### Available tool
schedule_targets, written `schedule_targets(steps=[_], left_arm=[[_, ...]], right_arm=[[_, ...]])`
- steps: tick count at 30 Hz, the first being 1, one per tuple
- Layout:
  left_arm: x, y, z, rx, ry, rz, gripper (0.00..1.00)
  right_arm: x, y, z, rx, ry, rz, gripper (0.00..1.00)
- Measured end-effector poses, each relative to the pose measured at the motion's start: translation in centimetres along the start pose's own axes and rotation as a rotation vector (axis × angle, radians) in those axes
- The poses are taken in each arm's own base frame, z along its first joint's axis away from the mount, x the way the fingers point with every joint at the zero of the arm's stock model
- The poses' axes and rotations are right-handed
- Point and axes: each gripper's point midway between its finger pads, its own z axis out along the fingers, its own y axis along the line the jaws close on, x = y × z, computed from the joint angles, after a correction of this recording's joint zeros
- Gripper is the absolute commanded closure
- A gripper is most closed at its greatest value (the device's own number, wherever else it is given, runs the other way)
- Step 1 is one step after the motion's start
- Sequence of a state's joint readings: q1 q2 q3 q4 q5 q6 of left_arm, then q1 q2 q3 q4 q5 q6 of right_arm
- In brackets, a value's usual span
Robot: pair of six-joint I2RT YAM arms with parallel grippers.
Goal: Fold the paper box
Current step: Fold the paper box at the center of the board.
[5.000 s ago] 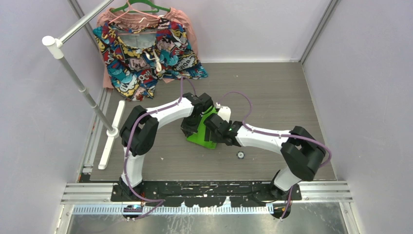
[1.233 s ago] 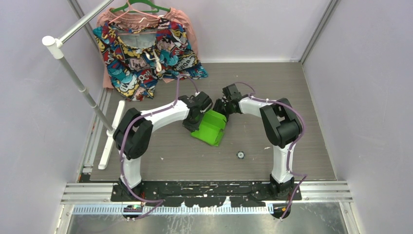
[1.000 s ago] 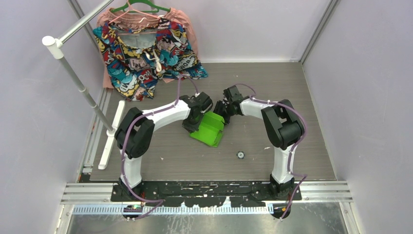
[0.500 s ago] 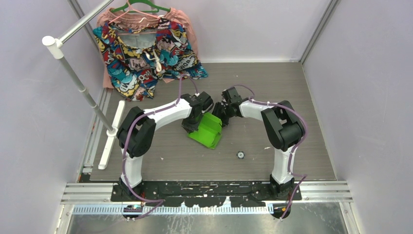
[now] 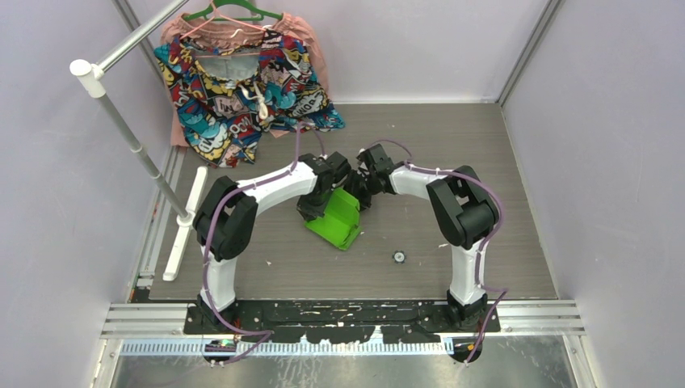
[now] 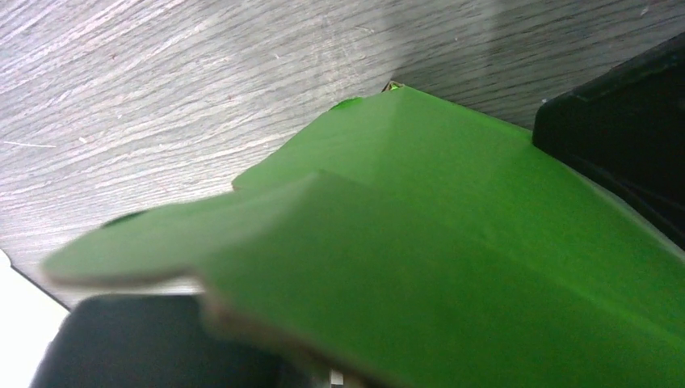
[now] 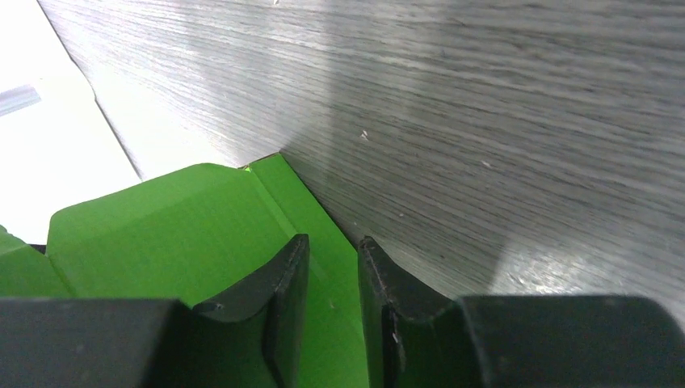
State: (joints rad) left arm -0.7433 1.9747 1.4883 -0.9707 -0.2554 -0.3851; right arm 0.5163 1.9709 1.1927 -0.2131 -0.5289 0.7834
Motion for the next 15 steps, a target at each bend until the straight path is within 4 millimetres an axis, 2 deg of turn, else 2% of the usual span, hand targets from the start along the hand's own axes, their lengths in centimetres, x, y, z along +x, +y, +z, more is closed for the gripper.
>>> schedule_targets(steps=[15], left_arm=[[0.7, 0.8, -0.1, -0.038, 0.027, 0.01, 1.0]], right_arm=[[0.6, 1.3, 2.4, -0.109, 0.068, 0.027, 0.67]])
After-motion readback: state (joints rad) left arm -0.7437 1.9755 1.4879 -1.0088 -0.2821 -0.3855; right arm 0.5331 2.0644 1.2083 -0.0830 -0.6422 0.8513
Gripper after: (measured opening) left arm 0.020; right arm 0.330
